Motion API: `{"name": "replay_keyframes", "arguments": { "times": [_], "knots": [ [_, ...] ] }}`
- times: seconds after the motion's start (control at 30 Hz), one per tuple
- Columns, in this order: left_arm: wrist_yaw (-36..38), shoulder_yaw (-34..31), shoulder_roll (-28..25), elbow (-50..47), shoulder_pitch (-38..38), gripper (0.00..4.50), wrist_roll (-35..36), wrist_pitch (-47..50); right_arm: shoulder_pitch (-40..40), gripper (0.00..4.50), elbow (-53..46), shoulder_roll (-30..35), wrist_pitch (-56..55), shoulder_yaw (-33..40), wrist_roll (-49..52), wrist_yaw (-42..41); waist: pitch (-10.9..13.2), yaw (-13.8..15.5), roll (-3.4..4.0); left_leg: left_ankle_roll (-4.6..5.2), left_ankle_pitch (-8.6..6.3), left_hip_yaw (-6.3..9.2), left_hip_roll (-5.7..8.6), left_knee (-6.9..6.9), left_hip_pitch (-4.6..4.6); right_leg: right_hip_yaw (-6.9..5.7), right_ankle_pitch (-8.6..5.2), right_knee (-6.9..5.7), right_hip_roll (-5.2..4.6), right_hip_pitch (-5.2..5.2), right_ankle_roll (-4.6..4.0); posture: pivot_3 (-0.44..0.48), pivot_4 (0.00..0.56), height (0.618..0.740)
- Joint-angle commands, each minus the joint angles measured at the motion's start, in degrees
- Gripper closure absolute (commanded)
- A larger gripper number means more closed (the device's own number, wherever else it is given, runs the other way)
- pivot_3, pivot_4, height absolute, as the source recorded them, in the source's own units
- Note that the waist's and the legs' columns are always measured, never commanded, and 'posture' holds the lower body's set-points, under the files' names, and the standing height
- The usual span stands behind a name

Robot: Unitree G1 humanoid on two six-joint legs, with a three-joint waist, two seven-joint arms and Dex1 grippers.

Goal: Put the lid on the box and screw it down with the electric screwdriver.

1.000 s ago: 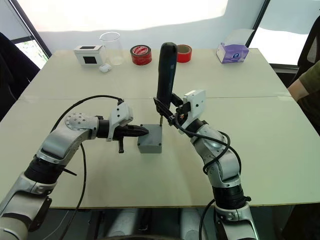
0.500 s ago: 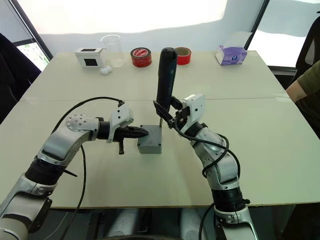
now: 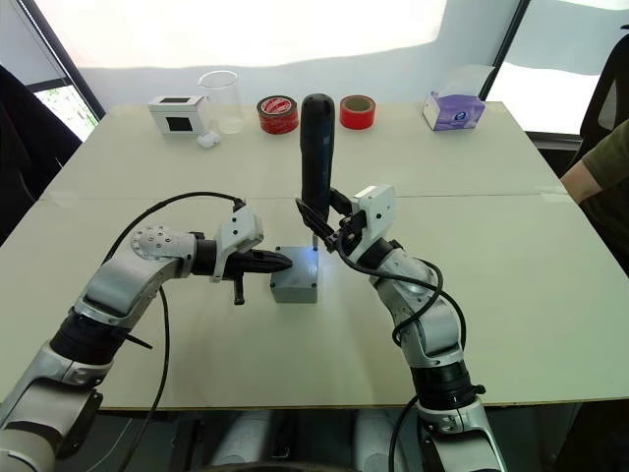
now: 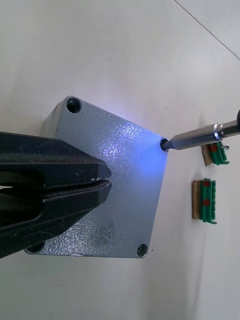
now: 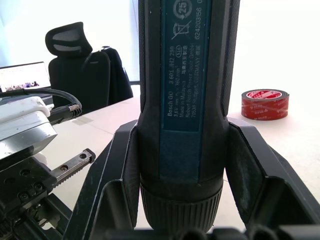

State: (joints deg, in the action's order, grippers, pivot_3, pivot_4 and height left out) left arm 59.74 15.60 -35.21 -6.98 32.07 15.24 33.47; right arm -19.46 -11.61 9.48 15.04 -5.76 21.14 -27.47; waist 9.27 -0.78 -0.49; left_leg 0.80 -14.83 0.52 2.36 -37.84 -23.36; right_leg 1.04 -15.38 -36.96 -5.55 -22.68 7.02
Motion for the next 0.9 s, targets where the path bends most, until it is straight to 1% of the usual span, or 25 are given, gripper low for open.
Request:
{"name": "replay_keyframes", "arguments": {
  "times": [0.03, 0.4, 0.53, 0.7, 0.8, 0.83, 0.9],
  "knots": [
    [0.25, 0.74, 0.06, -0.77, -0.17, 4.5, -0.37, 0.38, 2.36, 2.7, 4.48, -0.04, 1.98, -2.03, -1.63, -0.45, -0.01, 0.0, 0.0, 0.0, 0.0, 0.0, 0.0, 0.0, 0.0, 0.0, 0.0, 0.0, 0.0, 0.0, 0.0, 0.0, 0.15, 0.74],
    [0.06, 0.94, 0.38, -1.1, -0.21, 4.5, -0.26, 0.8, 1.39, 2.7, 3.62, -0.04, 1.91, -1.75, -1.59, -0.52, -0.02, 0.02, 0.0, 0.0, 0.0, 0.01, 0.0, 0.02, 0.0, 0.0, 0.0, 0.01, -0.02, 0.0, -0.01, 0.0, 0.15, 0.74],
    [0.07, 0.98, 0.47, -1.01, -0.2, 4.5, -0.39, 0.8, -1.01, 2.7, 1.03, 0.42, 3.0, -1.78, -1.42, -0.27, -0.02, -0.01, 0.0, 0.0, 0.0, 0.01, 0.0, 0.04, 0.0, 0.0, -0.01, 0.02, -0.02, -0.01, -0.01, 0.0, 0.15, 0.74],
    [0.34, 0.84, 0.25, -1.53, 0.55, 4.5, -0.01, 1.52, -8.68, 2.7, -6.39, 1.04, 10.33, 1.11, 3.77, 1.15, 0.03, 0.0, 0.01, -0.01, 0.0, 0.0, 0.0, 0.1, -0.03, 0.01, -0.01, 0.03, -0.04, -0.09, -0.01, 0.0, 0.15, 0.74],
    [0.34, 0.32, 0.15, -2.52, 0.31, 4.5, 0.72, 2.24, -12.64, 2.7, -10.81, 3.88, 15.94, 2.22, 4.16, 2.02, 0.08, 0.11, 0.03, -0.02, 0.0, 0.0, 0.0, 0.15, -0.18, 0.02, -0.01, 0.01, -0.06, -0.29, -0.01, 0.0, 0.15, 0.74],
    [-0.02, -0.04, 0.08, -3.04, 0.0, 4.5, 0.84, 2.38, -15.33, 2.7, -12.68, 4.24, 19.07, 4.24, 5.88, 4.0, 0.08, 0.11, 0.03, -0.03, 0.01, 0.0, 0.01, 0.17, -0.26, 0.02, -0.01, 0.01, -0.07, -0.38, -0.02, 0.0, 0.15, 0.74],
    [-1.06, -2.78, 1.45, -4.18, -0.29, 4.5, 3.87, 4.5, -22.27, 2.7, -15.46, 4.1, 27.07, 10.27, 11.07, 10.32, 0.12, 0.04, 0.06, -0.08, 0.04, 0.0, 0.01, 0.18, -0.54, 0.03, -0.01, -0.01, -0.07, -0.68, -0.02, 0.0, 0.15, 0.74]
  ]
}}
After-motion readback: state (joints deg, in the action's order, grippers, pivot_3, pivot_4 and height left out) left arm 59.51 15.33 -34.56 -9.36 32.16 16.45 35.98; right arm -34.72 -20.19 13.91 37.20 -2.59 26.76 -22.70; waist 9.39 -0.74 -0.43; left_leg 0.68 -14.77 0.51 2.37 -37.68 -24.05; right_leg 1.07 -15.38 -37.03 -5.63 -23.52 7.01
